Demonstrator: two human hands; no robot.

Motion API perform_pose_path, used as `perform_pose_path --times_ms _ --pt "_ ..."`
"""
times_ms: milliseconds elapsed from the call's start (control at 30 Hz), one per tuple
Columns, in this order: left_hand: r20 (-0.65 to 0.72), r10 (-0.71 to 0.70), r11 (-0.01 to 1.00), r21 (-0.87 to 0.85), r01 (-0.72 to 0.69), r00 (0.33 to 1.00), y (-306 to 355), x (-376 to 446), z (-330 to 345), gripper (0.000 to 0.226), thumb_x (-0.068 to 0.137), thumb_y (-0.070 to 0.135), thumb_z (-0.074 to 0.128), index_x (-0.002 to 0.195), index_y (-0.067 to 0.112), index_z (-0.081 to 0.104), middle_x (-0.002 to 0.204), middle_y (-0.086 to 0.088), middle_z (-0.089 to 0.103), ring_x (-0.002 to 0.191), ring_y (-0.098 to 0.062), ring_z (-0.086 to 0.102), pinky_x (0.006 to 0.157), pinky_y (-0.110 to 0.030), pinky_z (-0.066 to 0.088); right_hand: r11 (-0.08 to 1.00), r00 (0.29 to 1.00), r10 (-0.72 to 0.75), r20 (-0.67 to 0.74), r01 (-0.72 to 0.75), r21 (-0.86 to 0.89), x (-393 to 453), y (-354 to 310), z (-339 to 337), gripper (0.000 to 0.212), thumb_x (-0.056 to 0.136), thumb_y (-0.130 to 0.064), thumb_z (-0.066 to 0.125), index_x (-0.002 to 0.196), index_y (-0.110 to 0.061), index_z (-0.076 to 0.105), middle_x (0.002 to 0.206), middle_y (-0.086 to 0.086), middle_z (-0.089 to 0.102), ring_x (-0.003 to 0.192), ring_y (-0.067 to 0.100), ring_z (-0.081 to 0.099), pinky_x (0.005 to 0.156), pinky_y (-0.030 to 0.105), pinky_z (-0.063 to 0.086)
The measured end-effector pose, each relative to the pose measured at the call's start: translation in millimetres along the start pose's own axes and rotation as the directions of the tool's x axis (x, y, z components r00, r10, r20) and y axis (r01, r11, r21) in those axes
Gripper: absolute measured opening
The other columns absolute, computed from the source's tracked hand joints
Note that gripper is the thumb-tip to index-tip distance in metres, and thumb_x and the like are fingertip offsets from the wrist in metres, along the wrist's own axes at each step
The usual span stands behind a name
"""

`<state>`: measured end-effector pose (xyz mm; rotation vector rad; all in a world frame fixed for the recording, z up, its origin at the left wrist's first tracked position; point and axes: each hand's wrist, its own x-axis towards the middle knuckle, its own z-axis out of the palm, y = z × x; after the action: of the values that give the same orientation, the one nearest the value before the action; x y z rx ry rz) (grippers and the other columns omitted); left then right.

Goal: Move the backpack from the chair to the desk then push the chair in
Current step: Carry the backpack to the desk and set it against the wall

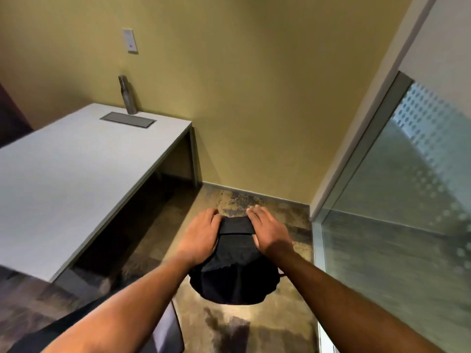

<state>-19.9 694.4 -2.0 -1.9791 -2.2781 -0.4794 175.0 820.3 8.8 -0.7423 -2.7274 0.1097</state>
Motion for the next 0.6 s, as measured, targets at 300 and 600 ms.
perform_pose_path --times_ms 300,600 --pt "0.145 -0.1 0.992 0.094 0.087 0.984 -85.0 128.1 5.5 0.042 0.101 0.02 0.043 0.142 0.01 0.048 0.141 -0.012 0.055 0.129 -0.033 0.055 0.112 -0.045 0.044 0.998 0.985 -0.046 0.166 0.04 0.038 168.0 63.8 31.5 0.054 0.097 -0.02 0.057 0.151 -0.014 0.049 0.159 0.007 0.048 0.147 0.025 0.042 0.121 0.036 0.032" --pt "0.142 -0.278 0.951 0.179 0.251 0.95 -147.7 258.7 -7.4 0.033 0.103 0.025 0.043 0.134 0.019 0.053 0.127 -0.004 0.065 0.114 -0.027 0.064 0.089 -0.043 0.054 0.988 0.978 -0.143 0.154 0.133 0.073 329.9 119.4 35.0 0.029 0.096 -0.024 0.055 0.125 -0.021 0.062 0.121 0.004 0.07 0.11 0.029 0.064 0.084 0.04 0.05"
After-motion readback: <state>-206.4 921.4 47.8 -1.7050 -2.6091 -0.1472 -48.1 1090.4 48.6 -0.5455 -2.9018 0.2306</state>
